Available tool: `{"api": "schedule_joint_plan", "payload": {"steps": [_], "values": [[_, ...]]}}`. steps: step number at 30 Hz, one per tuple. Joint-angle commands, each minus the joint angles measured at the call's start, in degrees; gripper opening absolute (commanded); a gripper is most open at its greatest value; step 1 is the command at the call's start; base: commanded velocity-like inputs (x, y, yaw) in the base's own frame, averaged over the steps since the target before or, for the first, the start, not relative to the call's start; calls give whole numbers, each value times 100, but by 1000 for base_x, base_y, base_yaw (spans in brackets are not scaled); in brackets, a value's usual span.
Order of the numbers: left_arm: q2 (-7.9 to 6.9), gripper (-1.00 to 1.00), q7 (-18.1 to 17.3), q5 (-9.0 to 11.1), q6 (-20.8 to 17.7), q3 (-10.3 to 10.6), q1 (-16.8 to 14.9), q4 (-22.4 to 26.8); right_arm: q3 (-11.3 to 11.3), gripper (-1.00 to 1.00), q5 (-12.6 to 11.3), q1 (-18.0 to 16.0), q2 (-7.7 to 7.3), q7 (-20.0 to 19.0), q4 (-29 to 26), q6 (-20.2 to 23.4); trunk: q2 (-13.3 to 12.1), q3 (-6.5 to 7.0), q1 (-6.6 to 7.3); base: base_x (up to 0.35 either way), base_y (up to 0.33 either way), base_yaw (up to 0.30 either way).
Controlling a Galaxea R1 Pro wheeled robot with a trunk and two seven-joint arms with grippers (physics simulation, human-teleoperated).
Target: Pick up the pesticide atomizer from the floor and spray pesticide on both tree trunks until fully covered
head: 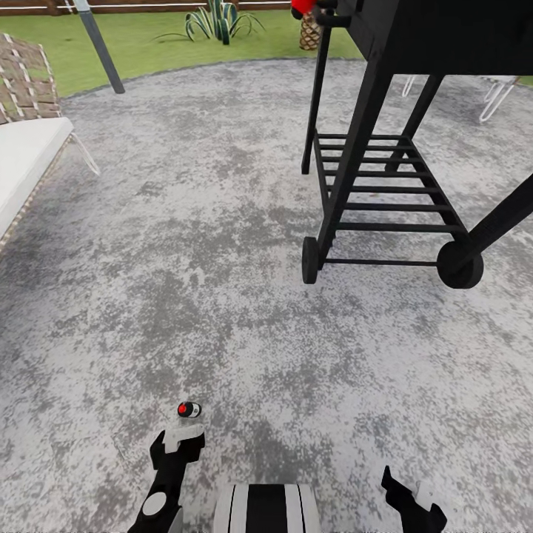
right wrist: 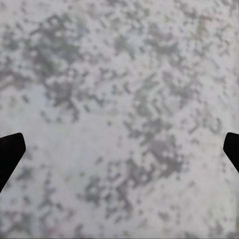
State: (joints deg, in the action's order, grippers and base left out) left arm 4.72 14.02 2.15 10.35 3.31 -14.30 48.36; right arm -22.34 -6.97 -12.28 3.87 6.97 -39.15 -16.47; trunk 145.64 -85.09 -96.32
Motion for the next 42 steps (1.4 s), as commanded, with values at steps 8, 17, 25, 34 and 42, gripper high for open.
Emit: {"api": "schedule_joint_plan", "payload": {"steps": [8, 17, 25, 34, 42], "values": [[9, 100, 45, 36, 27, 21, -2, 10, -22, 100, -61, -2, -5, -11, 3, -23, 1, -3, 1, 0, 0, 0], [4, 100, 45, 39, 35, 21, -2, 62, -25, 100, -59, -2, -9, -12, 25, -23, 8, -114, -12, 0, 0, 0], [-2, 100, 48, 44, 37, 21, -2, 48, -25, 100, -49, -2, -9, -12, 53, -23, 8, -114, -12, 5, 0, 0], [-1, 100, 47, 48, 37, 21, -2, 56, -17, 100, -46, -2, -9, -12, 64, -23, 8, -114, -12, 123, 0, 0], [1, 100, 46, 49, 38, 21, -2, 70, -10, 100, -46, -2, -9, -12, 65, -23, 8, -114, -12, 30, 0, 0]]}}
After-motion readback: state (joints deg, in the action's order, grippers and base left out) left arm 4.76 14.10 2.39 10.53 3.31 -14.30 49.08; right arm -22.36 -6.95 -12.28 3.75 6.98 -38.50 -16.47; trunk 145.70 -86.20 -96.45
